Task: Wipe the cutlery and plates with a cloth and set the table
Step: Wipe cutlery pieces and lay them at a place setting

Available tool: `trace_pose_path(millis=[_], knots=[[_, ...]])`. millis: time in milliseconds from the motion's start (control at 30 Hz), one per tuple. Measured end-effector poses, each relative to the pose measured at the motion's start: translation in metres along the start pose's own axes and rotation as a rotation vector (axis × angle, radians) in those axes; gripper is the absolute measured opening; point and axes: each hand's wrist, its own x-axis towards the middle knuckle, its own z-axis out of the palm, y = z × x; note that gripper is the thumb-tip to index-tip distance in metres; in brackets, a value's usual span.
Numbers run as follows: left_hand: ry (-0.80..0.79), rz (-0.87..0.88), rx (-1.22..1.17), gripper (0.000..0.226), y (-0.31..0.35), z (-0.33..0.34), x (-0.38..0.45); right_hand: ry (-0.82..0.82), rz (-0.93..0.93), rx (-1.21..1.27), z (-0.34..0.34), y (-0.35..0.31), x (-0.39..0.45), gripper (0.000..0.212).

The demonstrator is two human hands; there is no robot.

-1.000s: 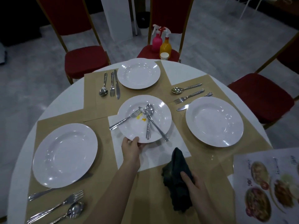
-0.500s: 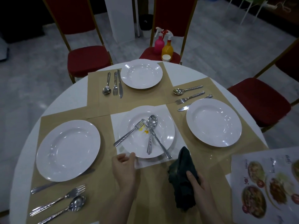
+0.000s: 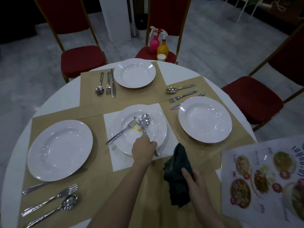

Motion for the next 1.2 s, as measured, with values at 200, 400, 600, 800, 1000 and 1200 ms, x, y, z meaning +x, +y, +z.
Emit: trace_pose_path(millis=[200,400,600,800,1000,1200], knots=[[0.026,-0.013,-0.175,0.015,-0.014,-0.014,-0.013,-0.051,-0.035,-0.007,-0.006,-0.008,0.002,0.014],[-0.069,0.087,-0.603,0.021,-0.022,-0.041,-0.104,-0.163,-0.082,-0.040,0.004,-0.024,0.004,0.017],[-0.122,0.135,-0.642,0.020,-0.031,-0.033,-0.174,-0.192,-0.116,-0.042,0.027,-0.019,-0.020,0.021],[-0.009,0.154,-0.545,0.024,-0.066,-0.048,-0.209,-0.067,-0.076,-0.003,0.036,0.000,-0.057,0.028],[-0.236,0.249,-0.524,0.021,-0.086,-0.054,-0.252,-0.058,0.081,0.001,0.040,0.015,-0.089,0.045],[-0.235,0.252,-0.476,0.024,-0.093,-0.055,-0.270,-0.074,0.074,-0.008,0.043,0.026,-0.120,0.025]])
